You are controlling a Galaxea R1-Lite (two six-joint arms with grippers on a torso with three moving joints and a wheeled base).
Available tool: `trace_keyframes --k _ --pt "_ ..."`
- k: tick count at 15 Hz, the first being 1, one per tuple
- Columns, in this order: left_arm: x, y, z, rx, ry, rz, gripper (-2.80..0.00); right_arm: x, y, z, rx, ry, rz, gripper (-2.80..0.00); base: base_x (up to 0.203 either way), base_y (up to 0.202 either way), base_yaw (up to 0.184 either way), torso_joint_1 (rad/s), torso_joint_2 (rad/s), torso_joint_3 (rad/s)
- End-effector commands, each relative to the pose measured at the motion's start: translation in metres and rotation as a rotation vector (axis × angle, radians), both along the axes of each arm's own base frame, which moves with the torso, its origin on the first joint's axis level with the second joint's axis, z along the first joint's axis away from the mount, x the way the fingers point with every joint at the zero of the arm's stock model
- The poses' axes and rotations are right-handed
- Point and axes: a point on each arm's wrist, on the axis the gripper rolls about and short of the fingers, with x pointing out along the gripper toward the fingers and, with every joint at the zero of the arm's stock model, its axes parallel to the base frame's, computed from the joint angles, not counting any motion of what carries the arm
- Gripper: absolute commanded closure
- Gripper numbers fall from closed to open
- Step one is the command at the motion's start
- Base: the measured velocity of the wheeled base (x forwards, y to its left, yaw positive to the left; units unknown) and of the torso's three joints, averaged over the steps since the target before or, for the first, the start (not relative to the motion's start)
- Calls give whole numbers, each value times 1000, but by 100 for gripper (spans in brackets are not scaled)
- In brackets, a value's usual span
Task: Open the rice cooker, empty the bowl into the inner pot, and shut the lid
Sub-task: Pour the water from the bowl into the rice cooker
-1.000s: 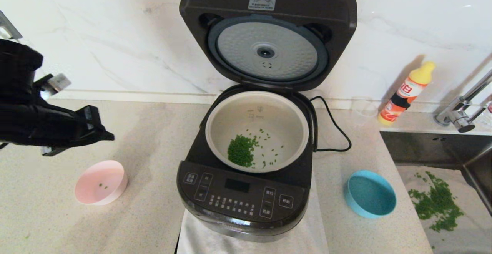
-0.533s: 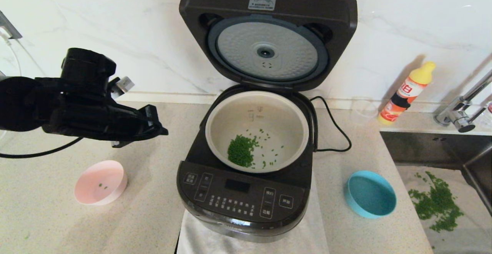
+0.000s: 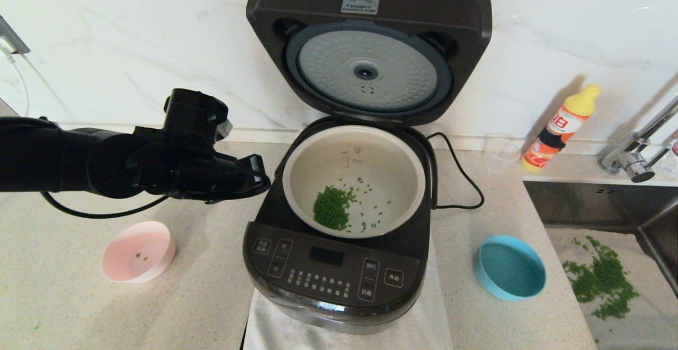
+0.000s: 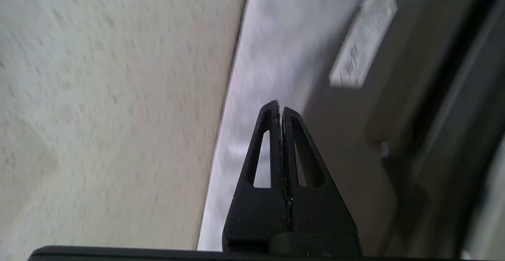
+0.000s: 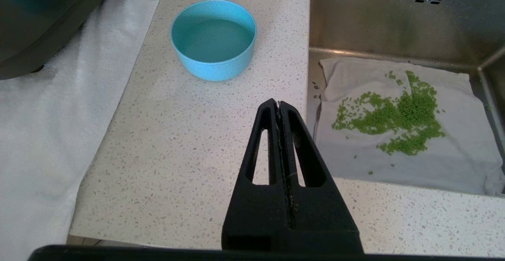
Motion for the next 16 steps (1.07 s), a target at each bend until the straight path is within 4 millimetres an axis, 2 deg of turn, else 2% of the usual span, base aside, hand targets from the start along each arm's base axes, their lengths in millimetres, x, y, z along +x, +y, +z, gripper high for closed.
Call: trace_keyframes --k 1,3,10,16 --pt "4 -9 -6 -19 -11 25 0 0 0 0 0 1 0 0 0 0 0 0 0 0" --pt "1 -16 -6 -82 6 38 0 0 0 0 0 1 0 0 0 0 0 0 0 0" --pt "-11 -27 -15 -87 40 15 0 0 0 0 0 1 0 0 0 0 0 0 0 0" --pt "-26 -44 -20 -78 63 -18 0 0 0 0 0 1 0 0 0 0 0 0 0 0"
